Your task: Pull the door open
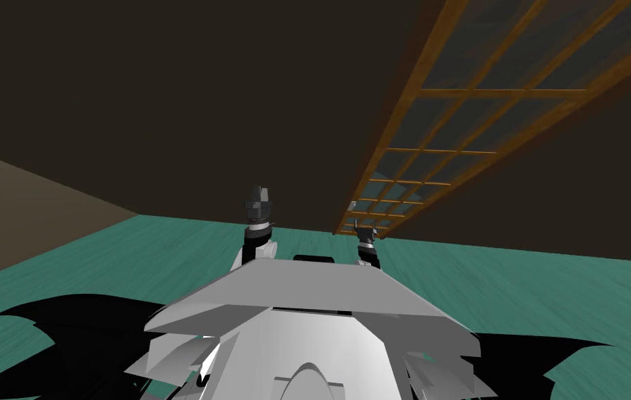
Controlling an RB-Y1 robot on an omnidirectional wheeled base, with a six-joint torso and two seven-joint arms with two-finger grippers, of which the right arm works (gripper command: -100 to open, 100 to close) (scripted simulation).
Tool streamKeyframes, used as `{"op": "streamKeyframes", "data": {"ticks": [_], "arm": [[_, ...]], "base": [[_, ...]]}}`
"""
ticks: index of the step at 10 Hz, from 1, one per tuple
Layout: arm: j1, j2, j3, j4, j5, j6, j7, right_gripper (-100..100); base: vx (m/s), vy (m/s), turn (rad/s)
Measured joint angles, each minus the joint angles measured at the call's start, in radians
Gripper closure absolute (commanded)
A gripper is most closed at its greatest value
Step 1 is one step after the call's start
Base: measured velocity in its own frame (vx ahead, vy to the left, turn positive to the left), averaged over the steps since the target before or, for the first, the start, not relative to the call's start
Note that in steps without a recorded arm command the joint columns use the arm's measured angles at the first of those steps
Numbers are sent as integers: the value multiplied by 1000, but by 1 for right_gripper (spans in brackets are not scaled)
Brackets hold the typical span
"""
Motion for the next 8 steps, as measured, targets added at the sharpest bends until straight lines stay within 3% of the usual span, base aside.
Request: {"op": "streamKeyframes", "data": {"ticks": [3, 5, 8], "arm": [[-8, -21, 7, 92, -34, -34, -82, -100], [-16, -30, 10, 138, -54, -47, -132, -100], [-23, -47, 16, 214, -87, -67, -212, -100]], "base": [[65, -73, 195], [41, -58, 82], [56, -72, 193]]}}
